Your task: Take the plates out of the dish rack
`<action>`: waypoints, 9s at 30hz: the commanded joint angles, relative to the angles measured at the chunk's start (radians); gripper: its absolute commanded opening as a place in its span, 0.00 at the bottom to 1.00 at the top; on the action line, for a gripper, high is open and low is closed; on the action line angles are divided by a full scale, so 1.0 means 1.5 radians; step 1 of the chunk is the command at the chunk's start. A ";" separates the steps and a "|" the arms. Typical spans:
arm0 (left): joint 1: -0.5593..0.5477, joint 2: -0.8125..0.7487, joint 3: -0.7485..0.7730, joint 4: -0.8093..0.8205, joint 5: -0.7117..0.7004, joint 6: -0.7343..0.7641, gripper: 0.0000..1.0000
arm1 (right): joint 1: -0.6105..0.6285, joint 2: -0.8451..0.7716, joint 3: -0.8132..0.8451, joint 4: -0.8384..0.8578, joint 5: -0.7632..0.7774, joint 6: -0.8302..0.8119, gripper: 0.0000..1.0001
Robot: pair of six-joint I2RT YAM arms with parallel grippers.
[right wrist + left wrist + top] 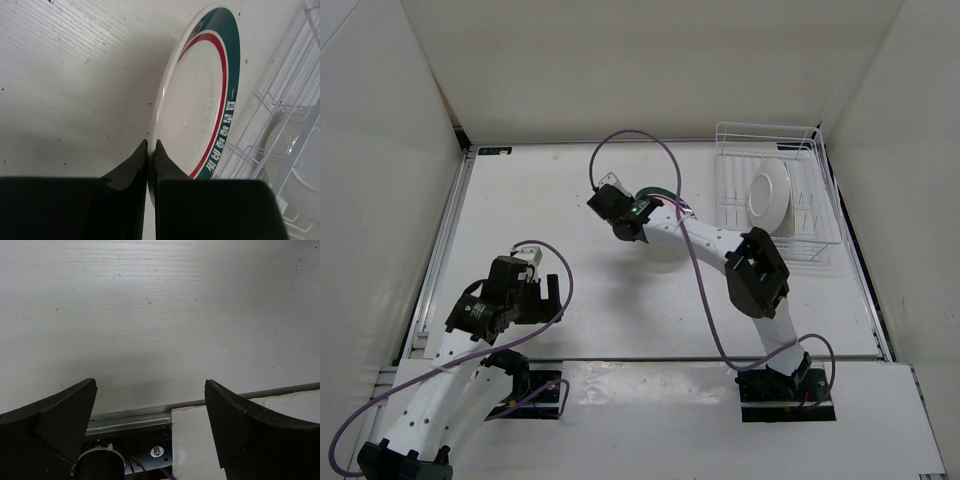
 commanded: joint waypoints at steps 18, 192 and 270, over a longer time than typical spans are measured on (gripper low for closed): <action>0.000 0.008 0.005 0.006 0.010 0.002 1.00 | 0.050 0.137 0.060 0.019 0.211 0.015 0.00; 0.001 0.036 0.008 0.004 0.015 0.005 1.00 | -0.355 -0.563 -0.181 0.053 -0.555 0.047 0.00; 0.001 0.044 0.009 0.002 0.022 0.006 1.00 | 0.021 -0.015 -0.104 0.139 -0.068 -0.136 0.78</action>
